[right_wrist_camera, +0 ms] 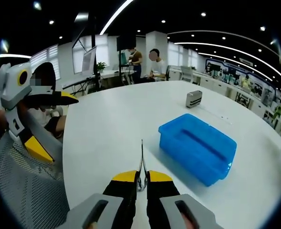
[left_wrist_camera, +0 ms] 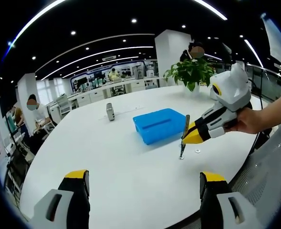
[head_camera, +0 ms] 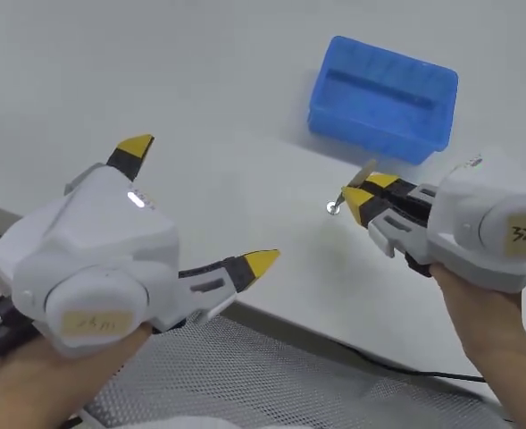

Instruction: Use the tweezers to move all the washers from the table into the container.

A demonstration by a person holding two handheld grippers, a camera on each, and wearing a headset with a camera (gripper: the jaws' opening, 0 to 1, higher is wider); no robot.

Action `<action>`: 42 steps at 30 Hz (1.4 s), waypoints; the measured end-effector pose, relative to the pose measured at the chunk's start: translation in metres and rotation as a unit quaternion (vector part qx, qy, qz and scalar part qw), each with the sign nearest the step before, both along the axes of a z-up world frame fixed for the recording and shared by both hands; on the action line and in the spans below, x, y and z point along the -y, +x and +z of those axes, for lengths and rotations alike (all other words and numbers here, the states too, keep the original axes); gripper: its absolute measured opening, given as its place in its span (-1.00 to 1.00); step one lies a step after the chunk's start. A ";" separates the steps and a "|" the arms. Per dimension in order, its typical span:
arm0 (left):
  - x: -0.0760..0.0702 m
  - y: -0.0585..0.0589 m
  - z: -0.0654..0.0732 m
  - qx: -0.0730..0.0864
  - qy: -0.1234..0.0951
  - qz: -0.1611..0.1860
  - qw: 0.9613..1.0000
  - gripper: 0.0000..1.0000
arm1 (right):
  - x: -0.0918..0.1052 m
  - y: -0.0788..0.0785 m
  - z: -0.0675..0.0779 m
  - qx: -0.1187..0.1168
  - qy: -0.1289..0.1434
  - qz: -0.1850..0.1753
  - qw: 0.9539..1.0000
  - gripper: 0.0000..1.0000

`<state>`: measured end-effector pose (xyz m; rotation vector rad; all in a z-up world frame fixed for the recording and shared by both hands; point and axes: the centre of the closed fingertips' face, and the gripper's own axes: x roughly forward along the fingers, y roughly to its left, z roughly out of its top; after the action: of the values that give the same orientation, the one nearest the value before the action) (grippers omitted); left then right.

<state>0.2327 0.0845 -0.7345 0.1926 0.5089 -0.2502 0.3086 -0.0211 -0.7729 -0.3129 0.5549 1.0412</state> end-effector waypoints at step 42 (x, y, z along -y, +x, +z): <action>0.001 -0.002 -0.004 -0.011 0.015 -0.007 1.000 0.96 | 0.014 0.073 0.070 0.060 0.057 -0.084 0.993 -0.95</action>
<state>0.2304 0.0833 -0.7390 0.2228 0.5332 -0.2577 0.3811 -0.0349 -0.7032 -0.2227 0.4060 0.8812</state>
